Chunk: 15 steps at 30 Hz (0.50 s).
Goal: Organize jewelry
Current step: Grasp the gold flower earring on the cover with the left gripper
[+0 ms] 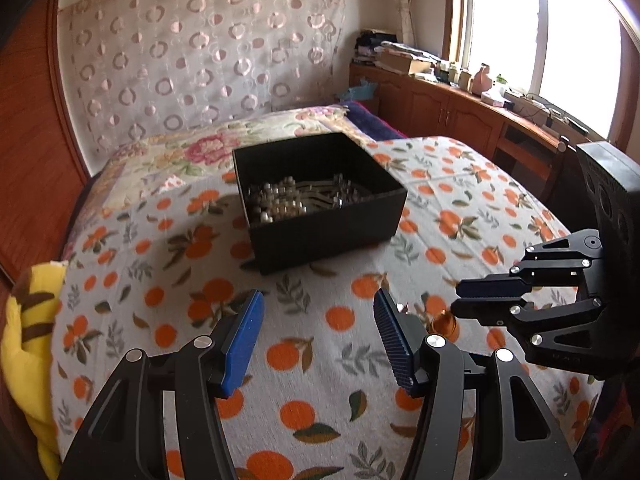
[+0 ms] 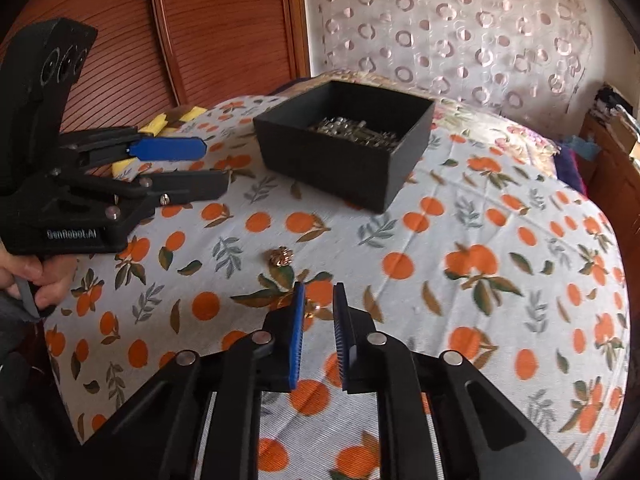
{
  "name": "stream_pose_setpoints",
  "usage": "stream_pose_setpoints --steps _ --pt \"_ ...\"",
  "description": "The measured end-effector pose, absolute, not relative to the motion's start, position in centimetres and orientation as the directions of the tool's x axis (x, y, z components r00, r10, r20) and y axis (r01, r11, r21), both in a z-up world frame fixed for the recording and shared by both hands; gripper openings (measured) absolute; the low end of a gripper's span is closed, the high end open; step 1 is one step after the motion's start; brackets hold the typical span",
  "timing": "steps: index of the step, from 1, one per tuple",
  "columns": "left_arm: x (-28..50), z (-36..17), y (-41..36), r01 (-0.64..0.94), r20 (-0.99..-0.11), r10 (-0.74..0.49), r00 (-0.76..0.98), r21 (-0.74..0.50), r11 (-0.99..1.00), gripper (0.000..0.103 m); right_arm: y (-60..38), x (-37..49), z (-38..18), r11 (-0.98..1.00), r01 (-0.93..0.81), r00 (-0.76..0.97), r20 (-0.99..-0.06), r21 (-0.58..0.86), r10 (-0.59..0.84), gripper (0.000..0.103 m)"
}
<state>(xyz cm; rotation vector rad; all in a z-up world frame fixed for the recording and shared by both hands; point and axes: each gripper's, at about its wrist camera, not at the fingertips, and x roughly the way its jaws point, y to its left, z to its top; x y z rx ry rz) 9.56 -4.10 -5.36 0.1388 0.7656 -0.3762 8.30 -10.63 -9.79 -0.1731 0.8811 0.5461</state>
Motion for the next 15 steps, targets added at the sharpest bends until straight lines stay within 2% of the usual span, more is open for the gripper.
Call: stream_pose_setpoints --steps 9,15 --pt "9.2 -6.9 -4.6 0.397 -0.726 -0.288 0.624 -0.023 0.917 0.055 -10.3 8.6 -10.5 0.858 -0.509 0.497 -0.794 0.060 0.350 0.016" --pt "9.3 -7.4 -5.9 0.425 -0.738 -0.306 0.601 -0.029 0.905 0.055 -10.8 8.3 -10.1 0.860 -0.508 0.515 -0.785 0.045 0.345 0.011"
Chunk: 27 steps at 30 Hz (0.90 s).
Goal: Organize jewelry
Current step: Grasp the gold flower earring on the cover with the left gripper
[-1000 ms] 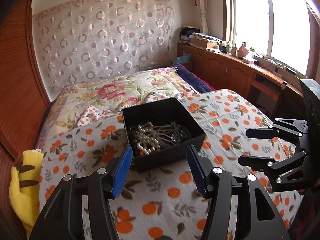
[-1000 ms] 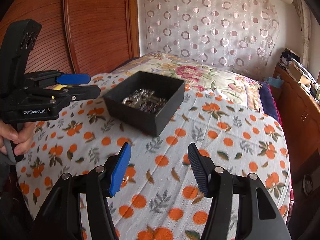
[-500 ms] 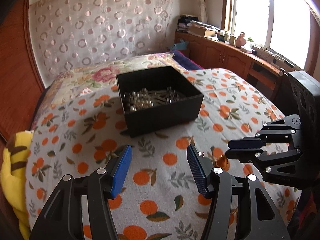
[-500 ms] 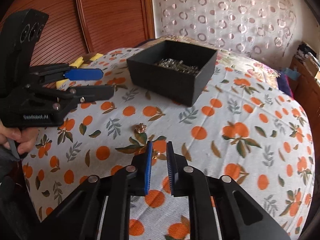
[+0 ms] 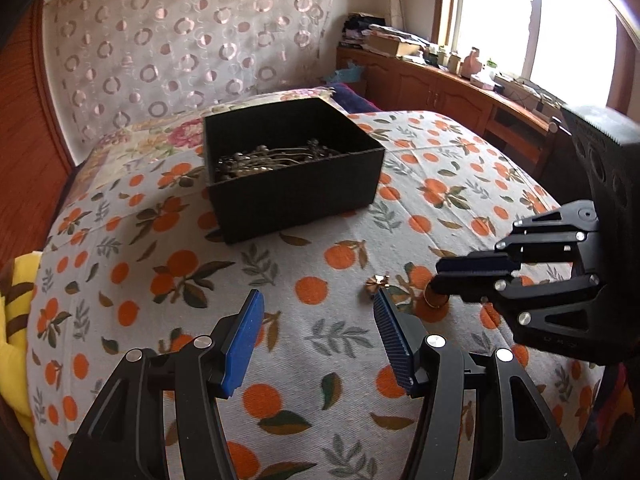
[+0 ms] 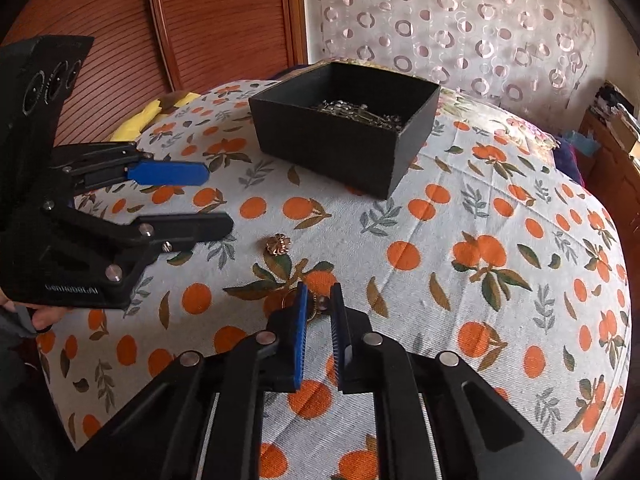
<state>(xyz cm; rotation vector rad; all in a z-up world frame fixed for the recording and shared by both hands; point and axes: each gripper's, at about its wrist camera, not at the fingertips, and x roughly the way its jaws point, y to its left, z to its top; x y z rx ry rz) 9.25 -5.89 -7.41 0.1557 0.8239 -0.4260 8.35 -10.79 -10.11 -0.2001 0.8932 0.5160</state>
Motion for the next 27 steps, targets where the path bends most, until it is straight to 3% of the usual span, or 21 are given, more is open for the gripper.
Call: stream_pose_setpoints --steps 10,17,22,25,27 --pt "9.8 -8.0 -8.6 0.477 -0.769 -0.317 0.554 -0.019 0.879 0.054 -13.5 7.9 -9.6 0.883 -0.465 0.548 -0.763 0.062 0.343 0.012" --pt "10.1 -8.4 -10.2 0.497 -0.782 -0.312 0.539 -0.004 0.867 0.034 -14.3 7.6 -9.9 0.889 -0.453 0.552 -0.763 0.064 0.337 0.012" --pt "10.2 -8.7 -10.6 0.497 -0.787 -0.299 0.539 0.011 0.868 0.028 -14.7 7.7 -9.9 0.893 -0.446 0.555 -0.761 0.069 0.336 0.012" --pt "10.2 -8.7 -10.8 0.504 -0.787 -0.306 0.536 0.007 0.864 0.014 -14.8 7.6 -9.8 0.893 -0.444 0.557 -0.760 0.067 0.334 0.012" --pt "10.1 -8.7 -10.9 0.504 -0.786 -0.307 0.537 0.007 0.864 0.014 -14.9 7.6 -9.7 0.893 -0.445 0.560 -0.759 0.064 0.333 0.012"
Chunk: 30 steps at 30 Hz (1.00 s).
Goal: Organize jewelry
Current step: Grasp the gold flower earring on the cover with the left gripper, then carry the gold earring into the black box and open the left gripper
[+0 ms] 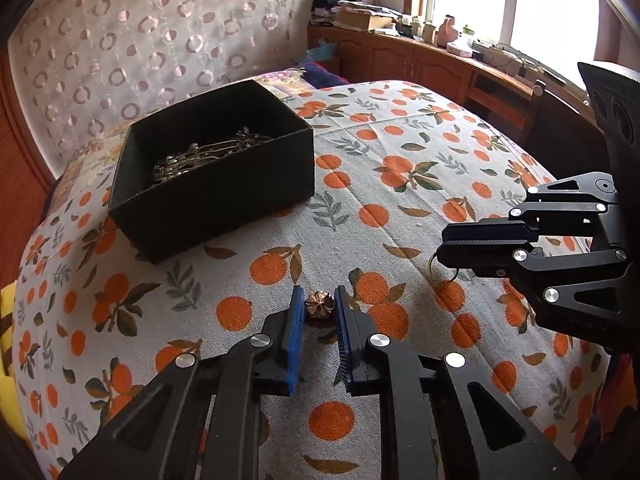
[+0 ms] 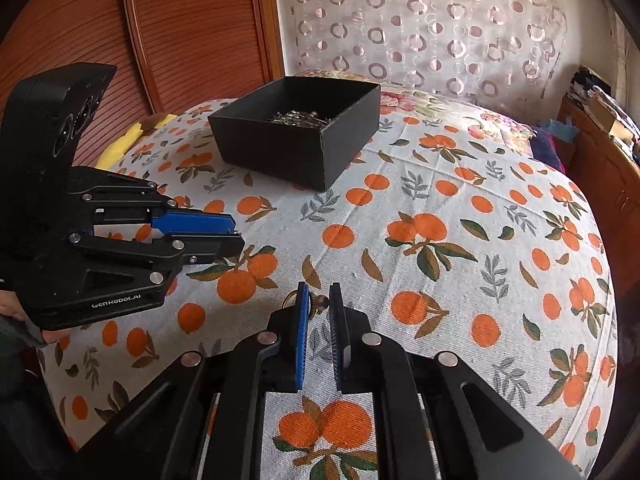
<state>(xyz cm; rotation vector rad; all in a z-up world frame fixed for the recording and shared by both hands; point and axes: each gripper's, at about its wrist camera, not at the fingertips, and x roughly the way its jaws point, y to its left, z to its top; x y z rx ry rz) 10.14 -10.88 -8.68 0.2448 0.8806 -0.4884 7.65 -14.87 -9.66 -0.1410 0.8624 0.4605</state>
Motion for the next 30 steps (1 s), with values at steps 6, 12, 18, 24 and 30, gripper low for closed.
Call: stream_pose_setpoints --steps 6,12,18,24,30 --pt "10.2 -7.8 -10.1 0.484 -0.771 -0.312 0.555 -0.006 0.875 0.014 -14.9 7.9 -8.5 0.893 -0.446 0.579 -0.743 0.057 0.336 0.012" --pt "10.5 -5.7 -9.1 0.463 -0.732 -0.323 0.600 -0.011 0.886 0.014 -14.4 8.9 -6.7 0.889 -0.456 0.604 -0.721 0.036 0.339 0.012" --pt "11.0 -3.9 -7.9 0.437 -0.698 -0.318 0.641 -0.010 0.900 0.014 -13.7 10.2 -4.9 0.889 -0.458 0.628 -0.701 0.018 0.337 0.012" --pt "11.4 -2.6 -6.7 0.413 -0.679 -0.309 0.666 -0.009 0.911 0.014 -12.6 12.5 -3.4 0.891 -0.453 0.645 -0.686 0.010 0.335 0.012" --pt "12.2 -1.6 -5.7 0.391 -0.662 -0.297 0.688 -0.007 0.920 0.014 -11.2 15.4 -3.0 0.890 -0.456 0.639 -0.685 0.029 0.350 0.012"
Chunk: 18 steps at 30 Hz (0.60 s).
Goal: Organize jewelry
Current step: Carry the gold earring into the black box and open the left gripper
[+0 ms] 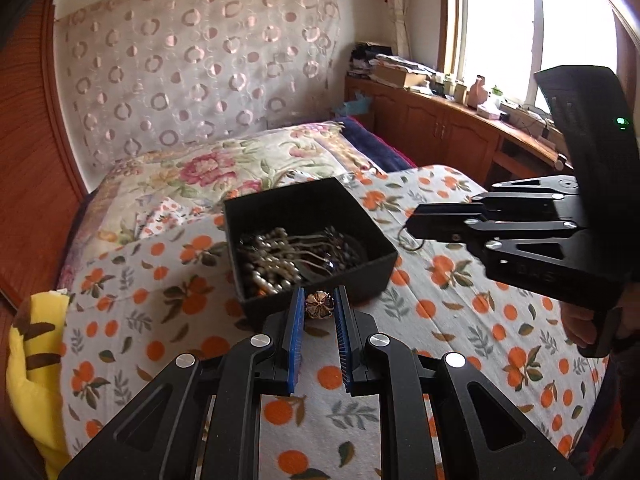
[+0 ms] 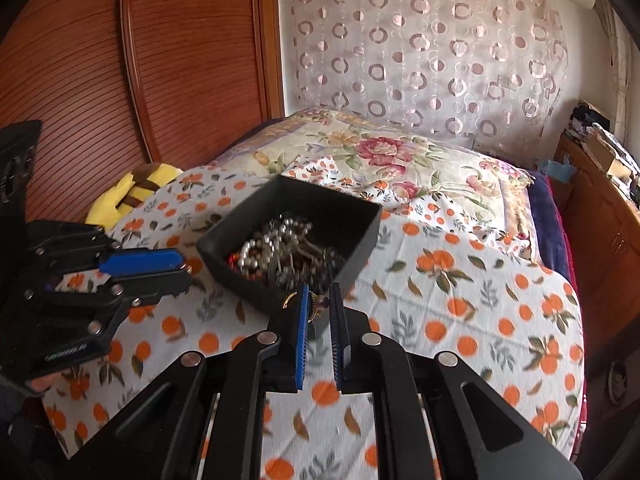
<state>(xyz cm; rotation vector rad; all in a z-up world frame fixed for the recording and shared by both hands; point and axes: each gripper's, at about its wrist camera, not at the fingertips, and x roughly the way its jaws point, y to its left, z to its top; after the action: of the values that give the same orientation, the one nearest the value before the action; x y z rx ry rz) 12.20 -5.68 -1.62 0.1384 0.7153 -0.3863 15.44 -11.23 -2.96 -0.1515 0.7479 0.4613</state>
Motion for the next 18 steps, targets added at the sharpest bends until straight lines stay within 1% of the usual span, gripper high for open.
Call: stream_pose_setpoints --steps 9,18 --pt "14.3 -1.6 -5.0 0.366 -0.667 -0.274 0.692 -0.003 0.930 0.014 -10.4 18.5 -4.0 0.891 -0.443 0.608 -0.697 0.097 0.379 0.012" --pt "16.3 -1.6 -5.6 0.361 -0.671 -0.268 0.691 -0.001 0.932 0.014 -10.9 18.7 -4.1 0.899 -0.426 0.616 -0.695 0.101 0.370 0.012"
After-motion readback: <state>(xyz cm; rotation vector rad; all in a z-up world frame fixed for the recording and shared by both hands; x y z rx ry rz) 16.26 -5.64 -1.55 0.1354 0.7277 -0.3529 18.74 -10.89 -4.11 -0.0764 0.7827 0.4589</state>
